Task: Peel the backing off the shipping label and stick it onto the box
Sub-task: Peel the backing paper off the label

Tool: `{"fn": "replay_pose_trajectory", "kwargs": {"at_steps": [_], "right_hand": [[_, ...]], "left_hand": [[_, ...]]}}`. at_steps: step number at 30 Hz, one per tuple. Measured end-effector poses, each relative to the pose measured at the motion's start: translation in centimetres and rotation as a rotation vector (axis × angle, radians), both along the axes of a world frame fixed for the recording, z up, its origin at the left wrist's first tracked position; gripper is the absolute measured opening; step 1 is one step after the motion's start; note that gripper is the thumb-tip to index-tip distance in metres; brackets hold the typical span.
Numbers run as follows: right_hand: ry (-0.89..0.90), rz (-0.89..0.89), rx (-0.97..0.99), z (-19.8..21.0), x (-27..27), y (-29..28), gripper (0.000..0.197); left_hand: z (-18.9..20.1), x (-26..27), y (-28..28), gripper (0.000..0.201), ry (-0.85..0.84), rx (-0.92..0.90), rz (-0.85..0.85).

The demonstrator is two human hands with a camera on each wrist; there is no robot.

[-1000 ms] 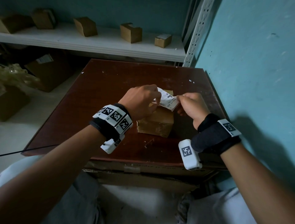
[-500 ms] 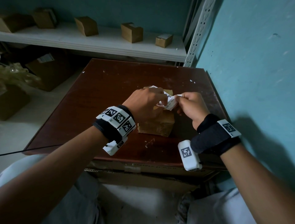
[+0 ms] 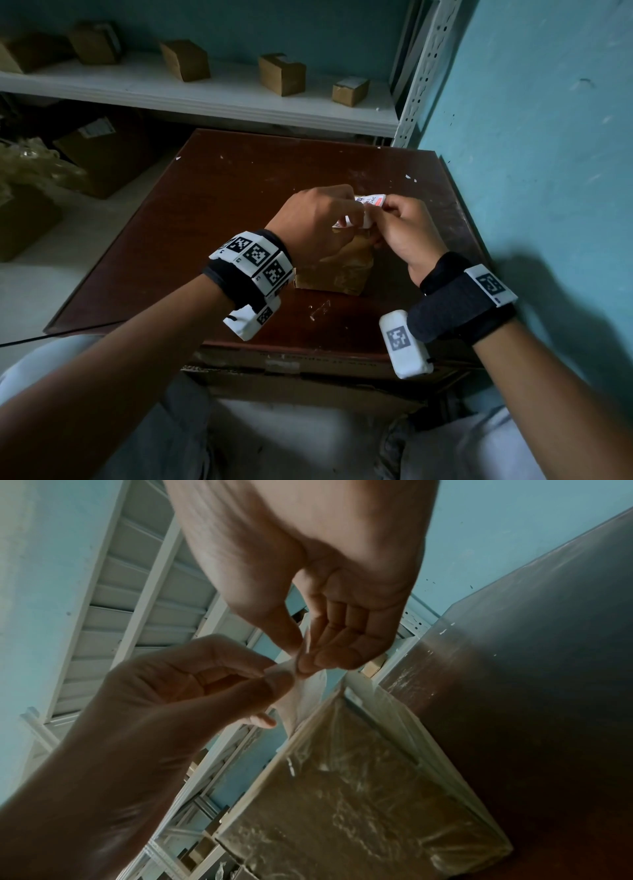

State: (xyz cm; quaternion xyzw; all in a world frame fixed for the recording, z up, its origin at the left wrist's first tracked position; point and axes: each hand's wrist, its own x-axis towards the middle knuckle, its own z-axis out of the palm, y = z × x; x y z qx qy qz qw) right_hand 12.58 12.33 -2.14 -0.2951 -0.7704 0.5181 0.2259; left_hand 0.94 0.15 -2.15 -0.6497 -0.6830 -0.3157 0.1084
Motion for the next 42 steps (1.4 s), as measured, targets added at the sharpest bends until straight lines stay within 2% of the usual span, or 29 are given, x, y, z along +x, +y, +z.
{"fn": "replay_pose_trajectory", "kwargs": {"at_steps": [5,13,16,18,20,24,30,35,39,42], "right_hand": [[0.029,-0.053,0.074,0.1,0.0,0.4,0.023],[0.056,-0.033,0.095,0.4,0.2,0.4,0.018],[0.055,-0.022,0.099,0.9,0.3,0.7,0.019],[0.068,-0.021,0.072,1.3,0.4,0.8,0.020],[0.081,-0.014,0.057,1.5,0.6,0.9,0.021],[0.070,0.061,0.049,1.6,0.7,0.5,0.019],[0.050,0.169,0.146,1.6,0.4,-0.2,0.014],[0.074,0.131,0.252,1.0,0.2,0.0,0.005],[0.197,-0.020,0.424,0.8,0.1,0.3,0.024],[0.275,0.037,0.407,1.5,0.2,-0.2,0.018]], "left_hand": [[0.0,0.0,0.0,0.003,0.031,-0.011,0.020],[0.3,0.0,0.0,0.019,-0.021,0.016,0.044],[0.1,-0.7,0.2,0.013,-0.067,0.109,0.173],[0.0,-1.5,0.2,0.024,-0.103,0.103,0.310],[0.1,-2.2,0.1,0.038,-0.150,0.047,0.376],[0.4,-2.0,0.2,0.043,-0.137,0.024,0.275],[0.6,-1.0,0.8,0.023,-0.163,0.115,0.094],[0.9,-1.2,0.9,0.011,-0.190,0.161,0.164],[1.1,-1.2,1.0,0.009,-0.126,0.229,0.218],[1.5,-1.5,1.1,0.012,-0.124,0.300,0.233]]}}
